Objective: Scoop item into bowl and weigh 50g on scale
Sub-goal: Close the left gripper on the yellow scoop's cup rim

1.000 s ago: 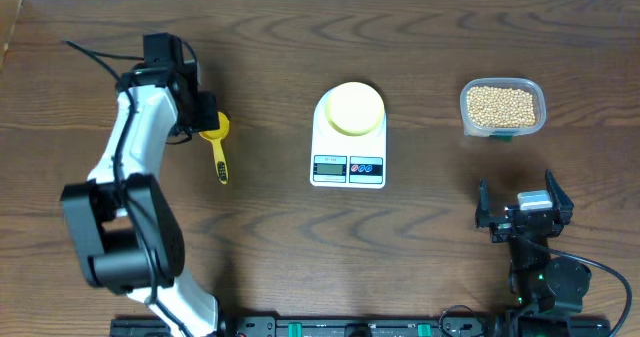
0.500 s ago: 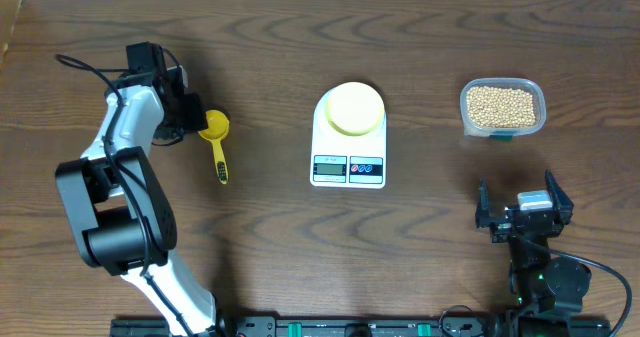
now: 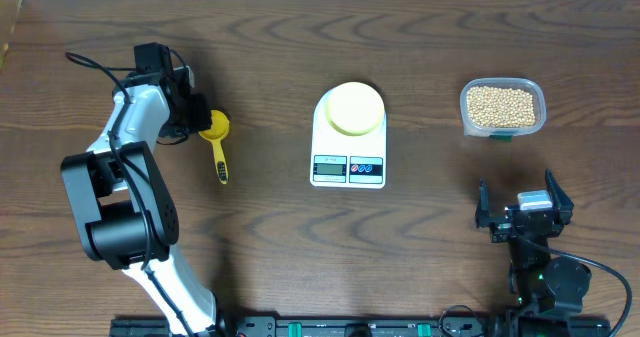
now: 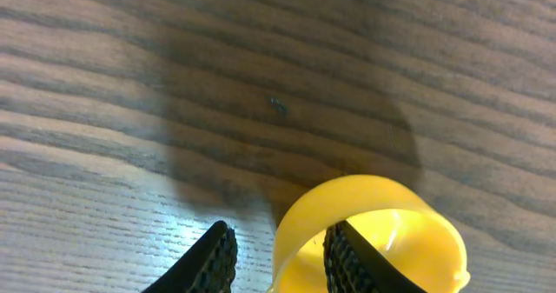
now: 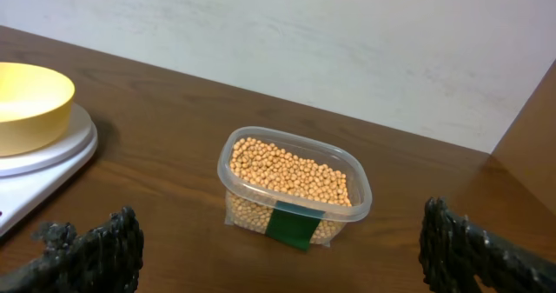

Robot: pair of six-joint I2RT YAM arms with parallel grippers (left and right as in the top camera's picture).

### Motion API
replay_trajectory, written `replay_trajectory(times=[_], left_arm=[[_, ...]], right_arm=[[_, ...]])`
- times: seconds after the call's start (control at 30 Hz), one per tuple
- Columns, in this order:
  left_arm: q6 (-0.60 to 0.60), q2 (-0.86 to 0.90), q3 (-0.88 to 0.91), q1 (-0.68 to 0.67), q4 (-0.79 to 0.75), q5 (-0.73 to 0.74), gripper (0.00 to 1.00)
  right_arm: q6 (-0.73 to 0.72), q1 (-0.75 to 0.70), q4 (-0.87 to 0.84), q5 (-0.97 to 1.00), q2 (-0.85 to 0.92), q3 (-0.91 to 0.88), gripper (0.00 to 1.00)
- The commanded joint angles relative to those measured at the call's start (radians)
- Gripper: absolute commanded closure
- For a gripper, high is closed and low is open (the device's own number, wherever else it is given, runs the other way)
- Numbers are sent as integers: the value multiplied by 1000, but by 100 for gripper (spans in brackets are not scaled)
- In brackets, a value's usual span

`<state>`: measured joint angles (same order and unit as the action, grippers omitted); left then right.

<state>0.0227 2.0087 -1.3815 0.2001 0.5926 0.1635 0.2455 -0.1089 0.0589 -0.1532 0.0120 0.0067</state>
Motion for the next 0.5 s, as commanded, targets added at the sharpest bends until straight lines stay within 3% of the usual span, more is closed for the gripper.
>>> replay_trajectory(times=[0.0,0.47], left_arm=[[2,12,18,-2,-8,13,65],[-21,12,31,-27,-20,5,70]], right_arm=[[-13,4,3,-6,-6,-1,1],[-13,4,3,-6,-6,-1,1]])
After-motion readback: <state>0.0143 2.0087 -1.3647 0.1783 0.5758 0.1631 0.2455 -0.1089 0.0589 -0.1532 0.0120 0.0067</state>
